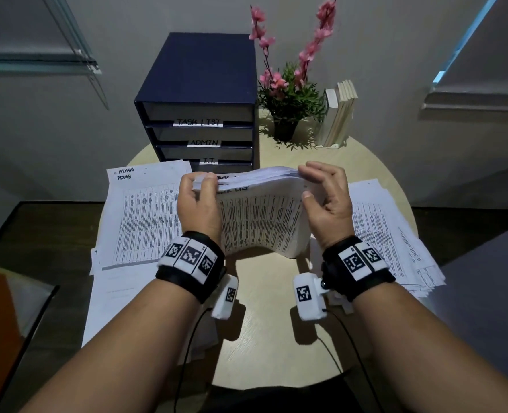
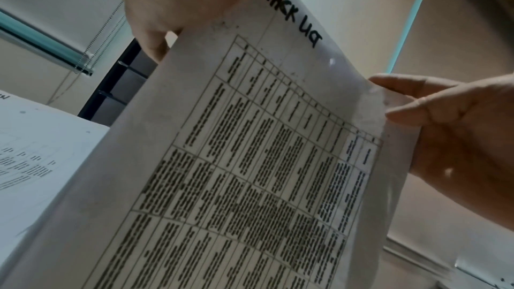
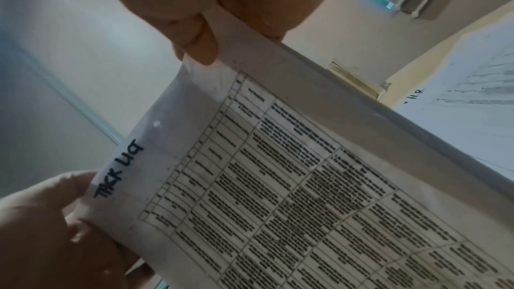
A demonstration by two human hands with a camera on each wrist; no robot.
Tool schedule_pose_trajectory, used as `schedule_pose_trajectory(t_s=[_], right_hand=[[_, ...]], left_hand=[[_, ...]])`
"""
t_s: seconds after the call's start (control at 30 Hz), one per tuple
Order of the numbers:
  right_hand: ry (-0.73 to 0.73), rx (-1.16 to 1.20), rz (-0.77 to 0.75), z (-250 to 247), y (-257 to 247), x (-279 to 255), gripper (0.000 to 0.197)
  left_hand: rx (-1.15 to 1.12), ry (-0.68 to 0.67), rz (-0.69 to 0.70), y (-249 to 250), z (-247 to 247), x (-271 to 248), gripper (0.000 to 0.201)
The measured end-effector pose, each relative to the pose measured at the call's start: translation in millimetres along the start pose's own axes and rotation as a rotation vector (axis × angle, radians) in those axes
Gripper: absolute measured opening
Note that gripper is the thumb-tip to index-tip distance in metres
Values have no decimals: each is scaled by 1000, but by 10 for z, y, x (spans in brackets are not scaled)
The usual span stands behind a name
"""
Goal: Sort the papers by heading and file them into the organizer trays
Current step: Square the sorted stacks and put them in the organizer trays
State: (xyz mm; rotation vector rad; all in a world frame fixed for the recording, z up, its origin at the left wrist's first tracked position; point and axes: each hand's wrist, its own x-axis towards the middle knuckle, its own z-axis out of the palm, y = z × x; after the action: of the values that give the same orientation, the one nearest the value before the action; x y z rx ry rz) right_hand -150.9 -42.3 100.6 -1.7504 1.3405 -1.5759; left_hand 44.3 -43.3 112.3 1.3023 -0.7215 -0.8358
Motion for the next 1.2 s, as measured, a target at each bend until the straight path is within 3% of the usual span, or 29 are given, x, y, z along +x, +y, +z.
schedule_pose_trajectory(t_s=[0.13, 0.23, 0.3, 0.37, 0.5, 0.6, 0.67, 0.73, 0.8, 0.83, 0.93, 1.03, 1.2], right_hand=[[-15, 50, 33, 20, -7, 15, 46], [17, 134, 114, 51, -33, 26, 44], [54, 142, 133, 51, -26, 31, 46], [59, 142, 145, 50, 6, 22, 49], [77, 230, 274, 33, 68, 23, 47], [101, 221, 321, 11, 87, 56, 45], [111, 212, 333, 2, 78, 73, 45], [119, 212, 332, 6, 87, 87, 46], [113, 250, 339, 16, 63, 98, 46], [103, 285, 348, 26, 40, 98, 47], [68, 357, 423, 50, 6, 70, 63], [15, 339, 591, 62, 72, -34, 74], [-8, 443, 730, 159, 100, -169, 72]], left_hand=[[-11, -4, 23, 0, -3, 54, 17], [2, -57, 99, -28, -42, 70, 4], [126, -136, 230, -66, -101, 44, 35], [200, -203, 181, -173, -178, 23, 64], [167, -198, -17, -334, -288, -25, 78], [152, -345, -39, -389, -381, -12, 97], [291, -445, -14, -443, -471, 53, 111], [458, -469, 7, -488, -509, 106, 90], [427, -388, -11, -497, -435, 129, 48], [370, -348, -32, -484, -372, 121, 36], [220, -266, -86, -440, -230, 103, 53], [205, -224, -107, -493, -217, 91, 65], [158, -219, -185, -582, -230, 18, 53]])
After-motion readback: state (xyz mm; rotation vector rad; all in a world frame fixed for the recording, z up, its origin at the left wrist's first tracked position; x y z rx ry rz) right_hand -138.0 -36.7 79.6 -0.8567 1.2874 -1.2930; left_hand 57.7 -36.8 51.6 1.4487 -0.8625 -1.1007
